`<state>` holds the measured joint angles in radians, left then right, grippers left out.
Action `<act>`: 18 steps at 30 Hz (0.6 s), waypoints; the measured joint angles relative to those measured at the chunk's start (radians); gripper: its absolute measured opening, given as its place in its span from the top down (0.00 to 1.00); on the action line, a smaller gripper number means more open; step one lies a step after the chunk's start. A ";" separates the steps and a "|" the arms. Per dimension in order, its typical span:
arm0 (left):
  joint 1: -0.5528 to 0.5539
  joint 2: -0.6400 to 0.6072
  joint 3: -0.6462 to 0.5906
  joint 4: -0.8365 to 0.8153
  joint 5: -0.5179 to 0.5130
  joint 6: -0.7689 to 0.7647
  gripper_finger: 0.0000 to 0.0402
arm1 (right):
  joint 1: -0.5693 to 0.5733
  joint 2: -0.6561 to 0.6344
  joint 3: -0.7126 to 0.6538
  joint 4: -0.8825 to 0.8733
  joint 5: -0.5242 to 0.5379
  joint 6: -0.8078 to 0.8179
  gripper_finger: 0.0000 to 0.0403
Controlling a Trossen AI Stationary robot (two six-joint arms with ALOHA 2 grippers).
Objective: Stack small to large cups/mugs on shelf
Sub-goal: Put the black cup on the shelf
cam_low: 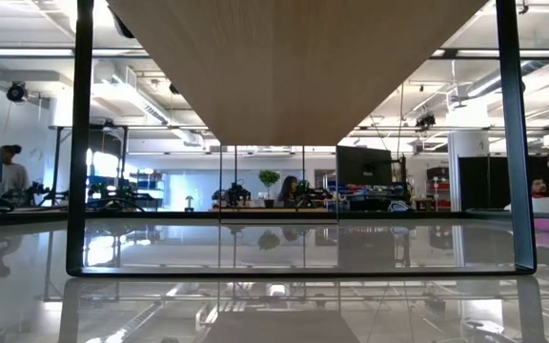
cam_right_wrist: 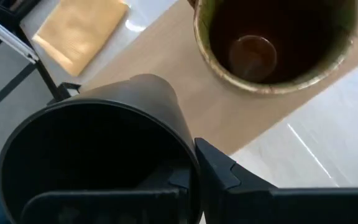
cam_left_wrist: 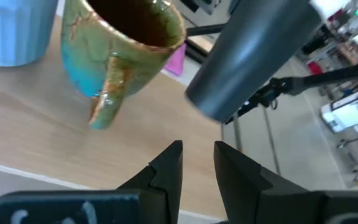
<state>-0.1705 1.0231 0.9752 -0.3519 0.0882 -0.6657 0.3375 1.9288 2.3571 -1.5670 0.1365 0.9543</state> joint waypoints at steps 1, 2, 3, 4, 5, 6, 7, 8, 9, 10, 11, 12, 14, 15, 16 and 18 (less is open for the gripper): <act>-0.006 -0.001 0.000 0.009 -0.010 -0.009 0.81 | -0.008 0.004 0.000 -0.002 -0.019 -0.009 0.98; -0.013 0.000 0.000 0.022 -0.017 -0.011 0.81 | -0.015 0.006 -0.005 -0.006 -0.038 -0.011 0.98; -0.021 0.004 0.000 0.044 -0.017 -0.015 0.81 | -0.017 0.006 -0.009 -0.007 -0.053 -0.013 0.98; -0.027 0.011 0.000 0.071 -0.018 -0.024 0.81 | -0.018 0.007 -0.014 -0.005 -0.063 -0.013 0.98; -0.034 0.019 0.000 0.093 -0.018 -0.035 0.81 | -0.018 0.009 -0.014 -0.006 -0.075 -0.012 0.98; -0.041 0.028 0.000 0.114 -0.018 -0.037 0.81 | -0.017 0.009 -0.014 -0.006 -0.083 -0.012 0.98; -0.047 0.041 -0.001 0.138 -0.018 -0.036 0.81 | -0.016 0.010 -0.014 -0.005 -0.084 -0.009 0.98; -0.053 0.056 -0.001 0.161 -0.018 -0.037 0.81 | -0.016 0.010 -0.015 -0.005 -0.085 -0.005 0.98; -0.057 0.069 -0.001 0.176 -0.018 -0.037 0.81 | -0.015 0.010 -0.015 -0.005 -0.084 0.001 0.98; -0.062 0.081 -0.001 0.180 -0.017 -0.039 0.81 | -0.015 0.011 -0.015 -0.004 -0.084 0.007 0.98; -0.067 0.097 -0.002 0.188 -0.017 -0.048 0.81 | -0.015 0.014 -0.015 -0.005 -0.083 0.009 0.98; -0.070 0.113 -0.001 0.198 -0.016 -0.061 0.81 | -0.015 0.016 -0.015 -0.005 -0.083 0.009 0.98; -0.082 0.143 0.001 0.192 -0.016 -0.065 0.81 | -0.015 0.028 -0.015 -0.004 -0.084 0.009 0.98; -0.090 0.158 0.006 0.193 -0.016 -0.066 0.81 | -0.015 0.035 -0.015 -0.004 -0.084 0.009 0.98; -0.098 0.173 0.012 0.198 -0.016 -0.071 0.81 | -0.015 0.039 -0.016 -0.004 -0.085 0.009 0.98; -0.114 0.200 0.022 0.219 -0.014 -0.086 0.81 | -0.013 0.055 -0.016 0.003 -0.098 0.006 0.98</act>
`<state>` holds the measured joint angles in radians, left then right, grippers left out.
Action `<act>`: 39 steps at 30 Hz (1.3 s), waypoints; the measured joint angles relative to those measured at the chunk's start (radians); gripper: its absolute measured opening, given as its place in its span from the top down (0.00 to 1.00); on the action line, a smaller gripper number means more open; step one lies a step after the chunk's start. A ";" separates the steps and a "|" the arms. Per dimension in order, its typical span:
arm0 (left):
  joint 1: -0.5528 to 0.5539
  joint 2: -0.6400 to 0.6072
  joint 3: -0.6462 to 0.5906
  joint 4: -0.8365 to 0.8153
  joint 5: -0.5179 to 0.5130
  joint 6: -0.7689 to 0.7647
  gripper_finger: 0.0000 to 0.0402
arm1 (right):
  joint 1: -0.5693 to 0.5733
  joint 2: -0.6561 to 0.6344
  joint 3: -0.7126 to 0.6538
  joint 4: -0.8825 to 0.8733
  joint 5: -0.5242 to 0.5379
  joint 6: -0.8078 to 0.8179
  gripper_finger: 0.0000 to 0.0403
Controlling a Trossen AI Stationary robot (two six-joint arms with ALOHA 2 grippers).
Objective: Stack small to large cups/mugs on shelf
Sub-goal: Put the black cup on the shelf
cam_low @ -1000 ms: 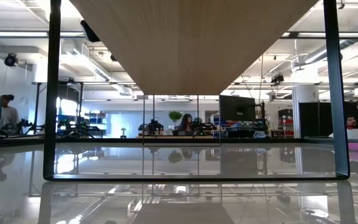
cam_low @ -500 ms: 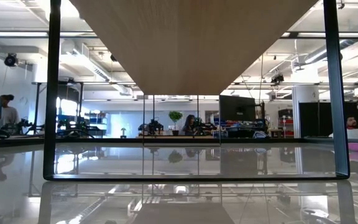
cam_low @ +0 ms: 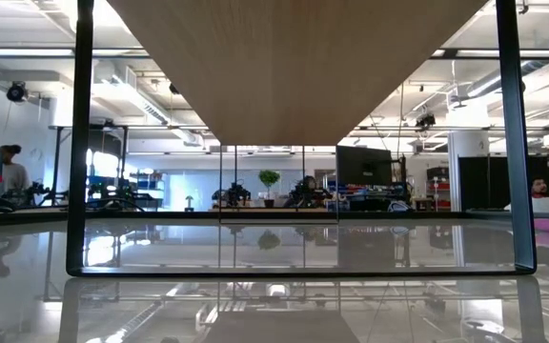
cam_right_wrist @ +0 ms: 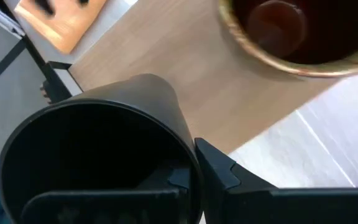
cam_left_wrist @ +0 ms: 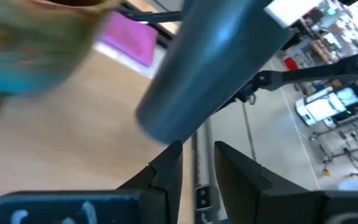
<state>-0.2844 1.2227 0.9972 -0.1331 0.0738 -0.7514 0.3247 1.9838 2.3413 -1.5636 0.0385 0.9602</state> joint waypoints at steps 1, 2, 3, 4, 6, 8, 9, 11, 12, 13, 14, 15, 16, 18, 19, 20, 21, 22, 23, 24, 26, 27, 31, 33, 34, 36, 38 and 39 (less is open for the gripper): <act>-0.010 0.013 0.010 0.010 0.000 -0.001 0.81 | 0.002 0.005 0.000 0.004 -0.005 -0.002 0.98; -0.018 0.027 0.019 0.013 -0.002 -0.001 0.81 | 0.005 0.013 0.000 0.004 -0.008 -0.007 0.98; -0.026 0.040 0.027 0.014 -0.005 -0.002 0.81 | 0.008 0.021 0.001 0.004 -0.012 -0.009 0.98; -0.032 0.055 0.037 0.017 -0.010 -0.001 0.81 | 0.010 0.029 0.003 0.006 -0.012 -0.012 0.98; -0.043 0.081 0.052 0.019 -0.024 -0.002 0.81 | 0.015 0.032 0.004 0.012 -0.012 -0.016 0.98; -0.051 0.102 0.062 0.022 -0.030 -0.002 0.81 | 0.017 0.030 0.005 0.029 -0.002 -0.016 0.98; -0.055 0.112 0.064 0.024 -0.032 -0.003 0.81 | 0.018 0.027 0.006 0.038 0.015 -0.015 0.98; -0.060 0.134 0.071 0.024 -0.045 -0.010 0.81 | 0.018 0.023 0.008 0.036 0.055 -0.007 0.98; -0.062 0.143 0.072 0.024 -0.048 -0.023 0.81 | 0.018 0.023 0.009 0.036 0.066 -0.007 0.98; -0.066 0.152 0.073 0.022 -0.050 -0.028 0.81 | 0.018 0.023 0.009 0.036 0.067 -0.007 0.98; -0.067 0.161 0.076 0.022 -0.051 -0.030 0.81 | 0.017 0.023 0.009 0.037 0.068 -0.007 0.97; -0.069 0.170 0.079 0.029 -0.053 -0.030 0.81 | 0.018 0.023 0.009 0.036 0.069 -0.006 0.97; -0.071 0.177 0.082 0.036 -0.053 -0.031 0.81 | 0.021 0.023 0.009 0.036 0.070 -0.006 0.96; -0.076 0.194 0.087 0.058 -0.054 -0.033 0.81 | 0.024 0.027 0.010 0.035 0.073 -0.005 0.95; -0.076 0.202 0.092 0.075 -0.054 -0.033 0.81 | 0.026 0.028 0.010 0.035 0.075 -0.007 0.94; -0.078 0.210 0.095 0.082 -0.054 -0.036 0.81 | 0.028 0.029 0.010 0.038 0.076 -0.008 0.94; -0.079 0.217 0.098 0.085 -0.053 -0.038 0.81 | 0.028 0.029 0.009 0.043 0.083 -0.008 0.93; -0.079 0.223 0.101 0.091 -0.054 -0.044 0.81 | 0.029 0.029 0.009 0.048 0.093 -0.006 0.92; -0.079 0.230 0.102 0.099 -0.054 -0.049 0.81 | 0.029 0.029 0.009 0.052 0.101 -0.006 0.91; -0.079 0.235 0.104 0.103 -0.054 -0.052 0.81 | 0.029 0.029 0.010 0.057 0.107 -0.004 0.90; -0.079 0.243 0.105 0.104 -0.055 -0.054 0.81 | 0.030 0.029 0.010 0.059 0.125 -0.003 0.88; -0.079 0.243 0.105 0.103 -0.056 -0.054 0.81 | 0.030 0.029 0.009 0.059 0.130 -0.003 0.87; -0.078 0.239 0.102 0.099 -0.058 -0.055 0.81 | 0.031 0.029 0.009 0.058 0.140 -0.003 0.84; -0.078 0.237 0.101 0.099 -0.067 -0.055 0.81 | 0.034 0.029 0.008 0.057 0.147 -0.008 0.82; -0.079 0.236 0.101 0.099 -0.070 -0.055 0.81 | 0.033 0.029 0.008 0.056 0.148 -0.011 0.82; -0.078 0.235 0.101 0.099 -0.078 -0.054 0.81 | 0.033 0.027 0.008 0.052 0.150 -0.019 0.81; -0.078 0.235 0.099 0.097 -0.084 -0.054 0.81 | 0.033 0.025 0.008 0.048 0.150 -0.026 0.80; -0.078 0.235 0.099 0.093 -0.087 -0.054 0.81 | 0.033 0.023 0.008 0.047 0.154 -0.027 0.80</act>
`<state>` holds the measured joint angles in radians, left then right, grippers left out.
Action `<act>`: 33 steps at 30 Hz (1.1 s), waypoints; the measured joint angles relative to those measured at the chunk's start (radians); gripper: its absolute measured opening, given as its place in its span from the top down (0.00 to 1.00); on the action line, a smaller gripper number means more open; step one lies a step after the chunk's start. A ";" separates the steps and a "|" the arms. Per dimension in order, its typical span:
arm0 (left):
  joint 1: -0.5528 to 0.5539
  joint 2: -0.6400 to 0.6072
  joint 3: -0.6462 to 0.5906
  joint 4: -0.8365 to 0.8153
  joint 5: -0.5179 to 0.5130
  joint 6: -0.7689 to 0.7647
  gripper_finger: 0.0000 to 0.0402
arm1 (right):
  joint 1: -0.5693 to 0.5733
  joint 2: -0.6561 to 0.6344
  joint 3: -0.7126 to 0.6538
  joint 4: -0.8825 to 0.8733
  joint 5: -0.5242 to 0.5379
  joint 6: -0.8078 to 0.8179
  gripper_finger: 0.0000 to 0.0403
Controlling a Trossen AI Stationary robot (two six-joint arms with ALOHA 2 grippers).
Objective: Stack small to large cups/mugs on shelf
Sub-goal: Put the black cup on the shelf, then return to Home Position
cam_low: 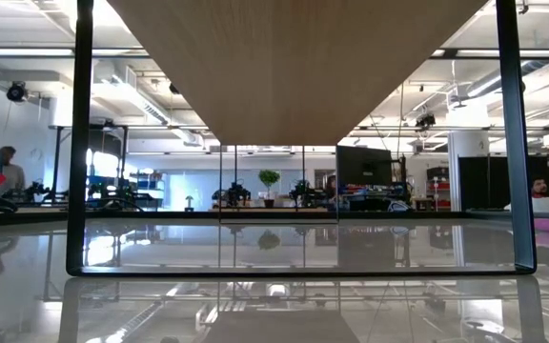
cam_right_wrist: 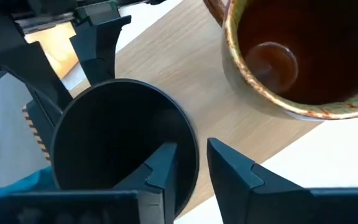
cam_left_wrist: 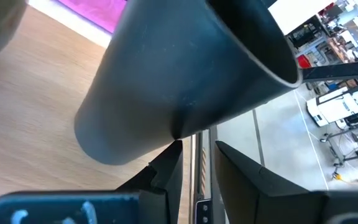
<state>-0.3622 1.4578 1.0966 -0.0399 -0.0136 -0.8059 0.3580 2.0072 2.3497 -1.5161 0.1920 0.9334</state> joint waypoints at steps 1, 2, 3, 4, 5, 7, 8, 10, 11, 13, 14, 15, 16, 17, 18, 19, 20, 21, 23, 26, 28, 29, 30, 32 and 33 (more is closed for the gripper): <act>0.000 0.000 -0.001 -0.001 -0.003 0.000 0.81 | 0.000 -0.002 0.000 0.000 0.004 -0.004 0.80; 0.000 0.000 -0.001 -0.002 -0.005 0.000 0.81 | 0.000 -0.006 0.000 -0.002 0.009 -0.008 0.80; 0.000 0.000 -0.001 -0.002 -0.007 0.000 0.81 | 0.000 -0.012 0.000 -0.007 0.016 -0.010 0.80; 0.000 0.000 -0.001 -0.002 -0.013 0.001 0.81 | 0.000 -0.018 0.000 -0.010 0.019 -0.010 0.80; 0.000 0.000 -0.001 -0.001 -0.020 0.004 0.81 | 0.000 -0.024 0.001 -0.010 0.020 -0.010 0.80; 0.001 -0.001 -0.002 -0.001 -0.025 0.008 0.81 | 0.000 -0.037 0.001 -0.012 0.025 -0.010 0.80; 0.001 -0.001 -0.002 -0.001 -0.027 0.008 0.81 | 0.000 -0.040 0.001 -0.014 0.032 -0.008 0.80; 0.002 -0.001 -0.002 -0.001 -0.028 0.009 0.81 | 0.000 -0.050 0.001 -0.021 0.045 -0.002 0.80; 0.003 -0.001 -0.003 -0.001 -0.029 0.009 0.81 | 0.000 -0.052 0.001 -0.025 0.046 0.000 0.80; 0.004 -0.001 -0.003 -0.003 -0.032 0.011 0.81 | 0.000 -0.064 0.001 -0.025 0.046 0.001 0.80; 0.004 -0.001 -0.004 -0.006 -0.032 0.016 0.81 | 0.000 -0.070 0.001 -0.027 0.046 0.001 0.80; 0.004 -0.001 -0.003 -0.009 -0.032 0.025 0.81 | 0.000 -0.075 0.001 -0.027 0.047 0.001 0.80; 0.004 -0.004 -0.001 -0.021 -0.032 0.027 0.81 | 0.000 -0.083 0.001 -0.029 0.047 -0.001 0.80; 0.004 -0.012 0.000 -0.034 -0.031 0.028 0.81 | 0.002 -0.090 0.001 -0.032 0.047 -0.004 0.80; 0.004 -0.022 0.000 -0.045 -0.027 0.028 0.81 | 0.004 -0.100 0.001 -0.034 0.049 -0.011 0.80; 0.004 -0.036 0.000 -0.053 -0.022 0.028 0.81 | 0.006 -0.109 0.001 -0.033 0.050 -0.024 0.80; 0.004 -0.055 0.000 -0.076 -0.022 0.030 0.81 | 0.009 -0.122 0.001 -0.032 0.061 -0.044 0.80; 0.004 -0.078 0.000 -0.109 -0.019 0.044 0.81 | 0.010 -0.138 0.001 -0.032 0.071 -0.067 0.80; 0.004 -0.134 0.000 -0.168 -0.004 0.090 0.81 | 0.011 -0.172 0.001 -0.023 0.079 -0.101 0.81; 0.004 -0.241 0.006 -0.253 0.010 0.100 0.81 | 0.010 -0.225 0.002 -0.015 0.076 -0.134 0.83; 0.003 -0.315 0.006 -0.253 0.012 0.043 0.81 | 0.010 -0.259 0.002 -0.022 0.057 -0.160 0.83; 0.000 -0.352 0.004 -0.243 0.012 0.020 0.81 | 0.010 -0.277 0.002 -0.018 0.031 -0.136 0.84; -0.004 -0.384 0.002 -0.238 0.017 0.007 0.81 | 0.011 -0.295 0.002 -0.004 0.006 -0.083 0.84; -0.016 -0.445 -0.004 -0.219 0.031 0.041 0.81 | 0.022 -0.333 0.002 0.040 -0.011 -0.034 0.84; -0.025 -0.467 -0.006 -0.188 0.030 0.095 0.81 | 0.042 -0.347 0.002 0.076 -0.006 -0.077 0.84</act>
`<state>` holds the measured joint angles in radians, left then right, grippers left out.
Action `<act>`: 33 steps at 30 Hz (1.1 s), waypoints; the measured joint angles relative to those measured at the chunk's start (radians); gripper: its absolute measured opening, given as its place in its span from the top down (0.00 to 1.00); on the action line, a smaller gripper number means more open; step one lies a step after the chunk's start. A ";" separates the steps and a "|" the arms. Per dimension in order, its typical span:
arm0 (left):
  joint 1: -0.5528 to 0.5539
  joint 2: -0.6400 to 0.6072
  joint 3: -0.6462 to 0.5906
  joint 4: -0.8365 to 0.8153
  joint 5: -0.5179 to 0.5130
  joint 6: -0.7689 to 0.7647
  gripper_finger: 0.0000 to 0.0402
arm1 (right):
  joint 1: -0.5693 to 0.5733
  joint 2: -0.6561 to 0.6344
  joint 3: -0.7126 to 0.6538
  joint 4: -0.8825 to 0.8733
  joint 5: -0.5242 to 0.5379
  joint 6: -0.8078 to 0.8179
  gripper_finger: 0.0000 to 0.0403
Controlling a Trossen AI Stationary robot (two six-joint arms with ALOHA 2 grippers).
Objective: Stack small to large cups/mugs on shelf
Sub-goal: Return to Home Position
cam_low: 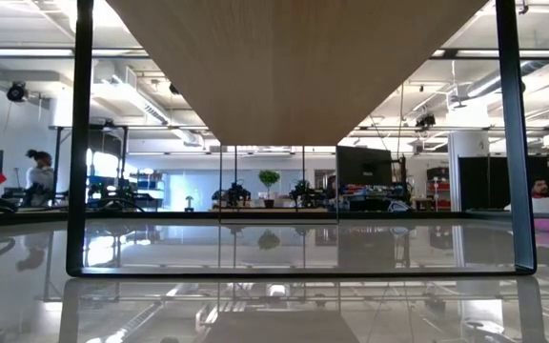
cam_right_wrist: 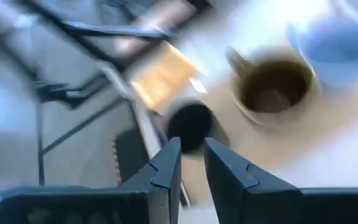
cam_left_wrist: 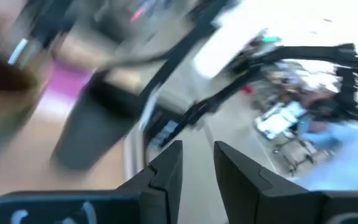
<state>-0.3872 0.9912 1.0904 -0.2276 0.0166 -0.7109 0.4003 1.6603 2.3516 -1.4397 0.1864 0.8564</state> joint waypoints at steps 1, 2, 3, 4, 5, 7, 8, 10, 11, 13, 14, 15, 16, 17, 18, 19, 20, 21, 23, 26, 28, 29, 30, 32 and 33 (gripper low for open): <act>-0.014 -0.019 -0.004 0.047 -0.003 0.068 0.81 | 0.031 -0.013 0.000 0.056 0.005 -0.096 0.84; -0.032 -0.033 -0.011 0.095 -0.015 0.131 0.81 | 0.065 -0.022 0.001 0.117 0.007 -0.191 0.84; -0.054 -0.043 -0.021 0.142 -0.032 0.174 0.81 | 0.096 -0.023 0.000 0.165 0.015 -0.244 0.83; -0.079 -0.051 -0.037 0.191 -0.049 0.204 0.81 | 0.121 -0.026 -0.005 0.201 0.018 -0.272 0.83; -0.108 -0.054 -0.062 0.246 -0.070 0.233 0.81 | 0.148 -0.028 -0.016 0.223 0.029 -0.297 0.83; -0.178 -0.041 -0.147 0.385 -0.126 0.270 0.81 | 0.214 -0.035 -0.069 0.283 0.121 -0.329 0.82; -0.212 -0.033 -0.202 0.482 -0.154 0.276 0.81 | 0.242 -0.041 -0.113 0.331 0.172 -0.330 0.82; -0.254 -0.007 -0.319 0.710 -0.169 0.303 0.81 | 0.264 -0.049 -0.226 0.442 0.208 -0.329 0.81; -0.258 0.005 -0.374 0.804 -0.159 0.330 0.81 | 0.266 -0.056 -0.295 0.523 0.194 -0.342 0.81; -0.240 -0.003 -0.454 0.965 -0.124 0.379 0.81 | 0.263 -0.089 -0.431 0.691 0.142 -0.392 0.82; -0.225 -0.032 -0.483 1.009 -0.100 0.393 0.81 | 0.248 -0.121 -0.498 0.762 0.114 -0.420 0.82; -0.207 -0.071 -0.508 1.006 -0.087 0.400 0.81 | 0.223 -0.160 -0.560 0.821 0.085 -0.442 0.82; -0.186 -0.113 -0.525 0.975 -0.071 0.404 0.81 | 0.196 -0.214 -0.622 0.871 0.055 -0.460 0.83; -0.163 -0.155 -0.540 0.916 -0.061 0.405 0.81 | 0.175 -0.272 -0.686 0.913 0.034 -0.485 0.83; -0.138 -0.203 -0.550 0.834 -0.051 0.408 0.81 | 0.151 -0.335 -0.749 0.943 0.016 -0.510 0.83; -0.111 -0.249 -0.557 0.750 -0.046 0.410 0.81 | 0.125 -0.399 -0.808 0.970 0.008 -0.528 0.83; -0.088 -0.293 -0.560 0.674 -0.041 0.412 0.81 | 0.102 -0.458 -0.871 0.991 0.005 -0.544 0.83; -0.069 -0.341 -0.560 0.601 -0.036 0.419 0.81 | 0.084 -0.516 -0.936 1.005 -0.001 -0.563 0.83; -0.041 -0.438 -0.556 0.462 -0.028 0.430 0.81 | 0.051 -0.631 -1.065 1.044 -0.016 -0.599 0.82; -0.023 -0.561 -0.562 0.284 -0.029 0.433 0.81 | 0.005 -0.785 -1.257 1.188 -0.060 -0.647 0.81; -0.024 -0.630 -0.573 0.236 -0.029 0.456 0.81 | -0.017 -0.874 -1.380 1.288 -0.070 -0.671 0.80; -0.024 -0.682 -0.579 0.196 -0.031 0.470 0.81 | -0.028 -0.912 -1.441 1.334 -0.070 -0.676 0.80; -0.024 -0.731 -0.585 0.157 -0.041 0.480 0.81 | -0.039 -0.943 -1.497 1.385 -0.070 -0.681 0.80; -0.024 -0.811 -0.609 0.112 -0.093 0.482 0.81 | -0.061 -0.986 -1.607 1.487 -0.070 -0.682 0.81; -0.024 -0.845 -0.623 0.091 -0.129 0.484 0.81 | -0.069 -1.001 -1.656 1.535 -0.069 -0.682 0.81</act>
<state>-0.4114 0.1457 0.4679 -0.1364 -0.1120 -0.2269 0.3318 0.6592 0.6958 0.0953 0.1175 0.1748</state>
